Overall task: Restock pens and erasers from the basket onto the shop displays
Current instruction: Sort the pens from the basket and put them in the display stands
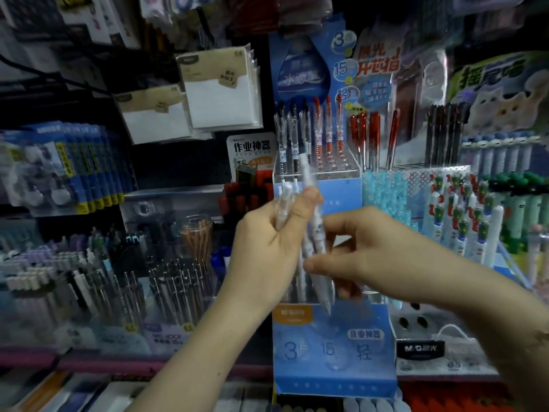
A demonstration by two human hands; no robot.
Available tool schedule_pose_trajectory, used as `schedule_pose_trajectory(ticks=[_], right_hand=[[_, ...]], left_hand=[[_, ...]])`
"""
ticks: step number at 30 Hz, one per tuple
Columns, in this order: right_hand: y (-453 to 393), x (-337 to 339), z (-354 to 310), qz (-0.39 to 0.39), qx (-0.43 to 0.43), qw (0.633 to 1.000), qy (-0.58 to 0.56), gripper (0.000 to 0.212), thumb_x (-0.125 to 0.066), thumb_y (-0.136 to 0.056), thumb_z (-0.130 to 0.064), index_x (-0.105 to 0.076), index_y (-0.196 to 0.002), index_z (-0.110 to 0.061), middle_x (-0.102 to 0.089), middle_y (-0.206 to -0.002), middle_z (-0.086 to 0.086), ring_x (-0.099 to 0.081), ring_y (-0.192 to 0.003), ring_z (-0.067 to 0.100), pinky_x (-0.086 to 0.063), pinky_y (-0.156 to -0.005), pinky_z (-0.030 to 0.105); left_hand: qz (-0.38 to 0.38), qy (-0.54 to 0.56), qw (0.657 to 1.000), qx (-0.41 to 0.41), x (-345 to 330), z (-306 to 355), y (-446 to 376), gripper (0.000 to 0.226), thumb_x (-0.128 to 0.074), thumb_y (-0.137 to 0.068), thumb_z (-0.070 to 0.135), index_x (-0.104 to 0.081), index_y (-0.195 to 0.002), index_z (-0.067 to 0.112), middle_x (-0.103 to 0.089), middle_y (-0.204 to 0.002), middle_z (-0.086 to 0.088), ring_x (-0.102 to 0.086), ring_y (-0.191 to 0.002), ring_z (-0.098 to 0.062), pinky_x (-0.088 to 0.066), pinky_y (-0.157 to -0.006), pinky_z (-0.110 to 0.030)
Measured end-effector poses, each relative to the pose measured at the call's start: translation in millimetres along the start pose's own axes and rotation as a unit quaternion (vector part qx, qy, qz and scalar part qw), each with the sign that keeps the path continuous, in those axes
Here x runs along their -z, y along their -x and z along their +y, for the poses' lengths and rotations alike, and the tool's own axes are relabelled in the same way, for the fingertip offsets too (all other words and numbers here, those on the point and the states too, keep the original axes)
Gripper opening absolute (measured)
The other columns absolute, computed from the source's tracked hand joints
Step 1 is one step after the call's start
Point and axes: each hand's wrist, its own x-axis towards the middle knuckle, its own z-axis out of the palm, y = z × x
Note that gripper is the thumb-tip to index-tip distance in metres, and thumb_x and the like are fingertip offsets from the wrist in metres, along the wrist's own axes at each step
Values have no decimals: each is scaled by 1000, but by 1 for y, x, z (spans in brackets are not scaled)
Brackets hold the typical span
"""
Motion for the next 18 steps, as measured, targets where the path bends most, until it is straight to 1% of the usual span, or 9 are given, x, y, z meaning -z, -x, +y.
schedule_pose_trajectory(ticks=[1, 2, 4, 5, 7, 11, 13, 15, 18], right_hand=[[-5, 5, -1, 11, -2, 1000, 26, 14, -68, -83, -20, -63, -85, -8, -65, -52, 5, -61, -45, 14, -51, -46, 23], [-11, 10, -1, 34, -5, 998, 49, 11, -67, -84, -20, -62, -83, -10, -67, -54, 4, -63, -45, 12, -52, -45, 23], [-28, 21, 6, 113, -15, 992, 48, 10, -66, -85, -14, -61, -83, -5, -68, -55, 7, -64, -45, 14, -54, -46, 26], [-37, 25, 11, 154, -23, 987, 31, 10, -67, -85, -10, -61, -83, -1, -67, -54, 9, -64, -45, 17, -55, -46, 28], [-54, 26, 21, 201, -41, 979, 11, 12, -69, -83, -7, -61, -79, 1, -65, -51, 10, -64, -43, 19, -53, -44, 28], [-78, 17, 34, 205, -74, 976, 11, 14, -71, -80, -7, -63, -76, 3, -67, -55, 14, -67, -48, 24, -56, -50, 31], [-85, 17, 38, 215, -85, 973, 13, 17, -71, -81, -9, -62, -77, 5, -67, -55, 15, -68, -49, 26, -57, -50, 32], [-89, 18, 40, 231, -88, 969, 15, 20, -71, -81, -11, -62, -79, 7, -67, -55, 15, -67, -48, 25, -57, -49, 33], [-91, 17, 43, 257, -87, 961, 47, 18, -68, -81, -11, -59, -78, 4, -67, -53, 12, -68, -48, 23, -60, -55, 38]], left_hand=[[17, -1, 1000, -13, 4, 2, -3, 39, -45, -85, 60, -71, -77, 32, -57, -53, 18, -54, -51, -1, -43, -48, -18], [31, 1, 999, -17, 9, 2, -6, 39, -45, -85, 59, -71, -81, 31, -59, -50, 15, -46, -46, -8, -38, -43, -25], [37, 6, 999, -4, 22, -3, -14, 43, -50, -81, 61, -71, -93, 25, -64, -58, 10, -41, -48, -15, -30, -44, -40], [30, 1, 999, 10, 27, -6, -18, 43, -53, -79, 63, -69, -93, 25, -58, -50, 15, -42, -43, -10, -27, -42, -34], [-4, -2, 998, 60, 35, -13, -23, 43, -56, -76, 70, -58, -87, 28, -45, -51, 18, -37, -41, -1, -28, -46, -21], [-85, 133, 977, 143, 48, -23, -31, 45, -48, -79, 59, -41, -89, 15, -42, -66, 7, -29, -47, -6, -27, -43, -21], [-98, 152, 978, 107, 54, -24, -31, 30, -43, -86, 45, -40, -83, 15, -41, -66, 5, -30, -49, -8, -28, -43, -20], [-89, 135, 985, 53, 59, -27, -30, 25, -40, -92, 37, -48, -78, 19, -44, -65, 6, -36, -51, -8, -32, -45, -20], [-69, 62, 995, -47, 66, -27, -31, 24, -43, -95, 34, -60, -80, 25, -55, -70, 7, -52, -64, -4, -43, -59, -14]])
